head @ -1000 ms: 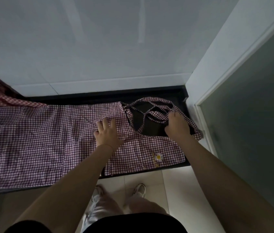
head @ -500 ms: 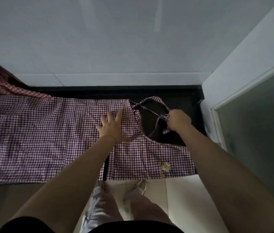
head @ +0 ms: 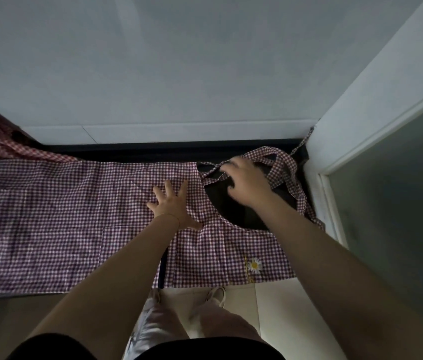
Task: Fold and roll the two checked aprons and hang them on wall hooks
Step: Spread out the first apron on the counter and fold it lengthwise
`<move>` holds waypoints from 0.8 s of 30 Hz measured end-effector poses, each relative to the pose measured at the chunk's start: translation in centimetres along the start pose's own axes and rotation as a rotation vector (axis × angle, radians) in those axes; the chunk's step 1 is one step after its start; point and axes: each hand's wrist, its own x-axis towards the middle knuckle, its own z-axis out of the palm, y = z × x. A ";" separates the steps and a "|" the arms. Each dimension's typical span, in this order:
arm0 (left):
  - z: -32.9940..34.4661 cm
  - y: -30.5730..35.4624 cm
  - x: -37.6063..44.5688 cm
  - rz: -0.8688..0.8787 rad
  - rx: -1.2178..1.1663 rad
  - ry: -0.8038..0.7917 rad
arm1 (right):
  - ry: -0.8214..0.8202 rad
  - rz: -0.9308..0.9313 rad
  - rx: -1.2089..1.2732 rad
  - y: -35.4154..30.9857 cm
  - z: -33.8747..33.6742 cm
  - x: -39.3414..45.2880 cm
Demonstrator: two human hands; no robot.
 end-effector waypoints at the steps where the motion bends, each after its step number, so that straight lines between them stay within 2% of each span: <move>1: 0.0 -0.1 0.1 0.000 0.003 -0.003 | -0.130 -0.031 0.016 -0.5 1.0 -0.1; 3: 0.0 -0.3 0.2 0.007 0.011 -0.014 | -0.297 0.038 -0.030 -0.2 2.4 -0.3; 7: -0.2 -0.2 0.4 0.011 0.042 -0.035 | -0.223 0.549 -0.084 3.2 1.8 -1.2; 8: -0.3 -0.2 0.4 0.007 0.048 -0.039 | -0.185 0.601 -0.112 3.9 1.2 -1.3; 12: -1.3 0.1 0.5 0.015 0.025 -0.027 | 0.069 0.427 -0.158 3.7 0.3 0.1; 14: -2.4 0.2 0.5 0.008 0.029 0.085 | 0.129 0.318 -0.074 2.2 0.0 1.7; 16: -3.4 -0.2 1.0 -0.006 0.004 0.272 | 0.157 0.220 0.005 0.4 0.1 3.4; 18: -4.3 -0.8 2.2 0.031 -0.033 0.396 | 0.148 0.167 0.071 -1.3 0.5 5.2; 19: -4.7 -1.2 2.9 0.062 -0.060 0.402 | 0.129 0.149 0.094 -1.9 0.9 6.0; 24: -5.8 -2.3 5.9 0.236 -0.052 0.231 | -0.107 0.130 -0.005 -3.8 2.8 8.5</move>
